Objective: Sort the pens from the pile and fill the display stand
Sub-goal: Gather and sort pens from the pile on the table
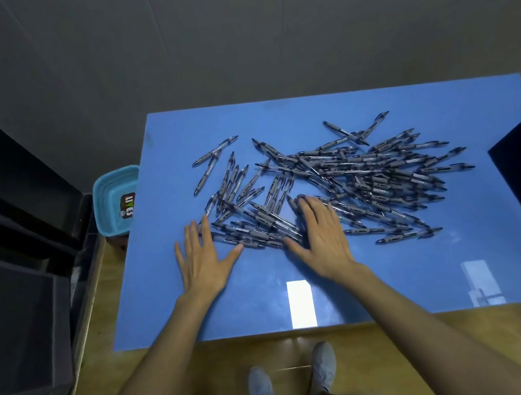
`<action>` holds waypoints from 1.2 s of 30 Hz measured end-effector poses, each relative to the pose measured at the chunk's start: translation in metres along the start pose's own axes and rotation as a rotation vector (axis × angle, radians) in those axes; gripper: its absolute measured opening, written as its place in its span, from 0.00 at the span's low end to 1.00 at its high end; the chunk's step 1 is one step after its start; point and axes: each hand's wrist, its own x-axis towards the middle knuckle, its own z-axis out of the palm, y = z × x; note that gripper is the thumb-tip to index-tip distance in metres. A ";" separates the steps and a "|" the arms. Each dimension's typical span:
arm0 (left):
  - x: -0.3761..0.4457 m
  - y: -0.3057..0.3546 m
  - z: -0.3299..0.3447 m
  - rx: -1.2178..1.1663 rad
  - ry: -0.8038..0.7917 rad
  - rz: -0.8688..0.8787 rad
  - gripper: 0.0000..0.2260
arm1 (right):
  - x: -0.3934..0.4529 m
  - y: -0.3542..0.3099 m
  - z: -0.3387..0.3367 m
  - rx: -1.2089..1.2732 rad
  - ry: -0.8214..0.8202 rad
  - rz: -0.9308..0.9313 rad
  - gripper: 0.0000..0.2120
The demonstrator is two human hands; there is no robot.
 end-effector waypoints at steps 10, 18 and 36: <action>0.001 0.011 0.002 -0.051 0.031 -0.030 0.50 | 0.005 0.156 -0.076 0.046 0.195 0.400 0.33; 0.005 0.009 0.005 -0.040 0.051 -0.040 0.55 | 0.026 0.248 -0.109 0.025 0.108 0.538 0.33; 0.008 0.036 0.012 -0.029 0.010 -0.093 0.50 | 0.046 0.229 -0.065 -0.002 0.031 0.493 0.33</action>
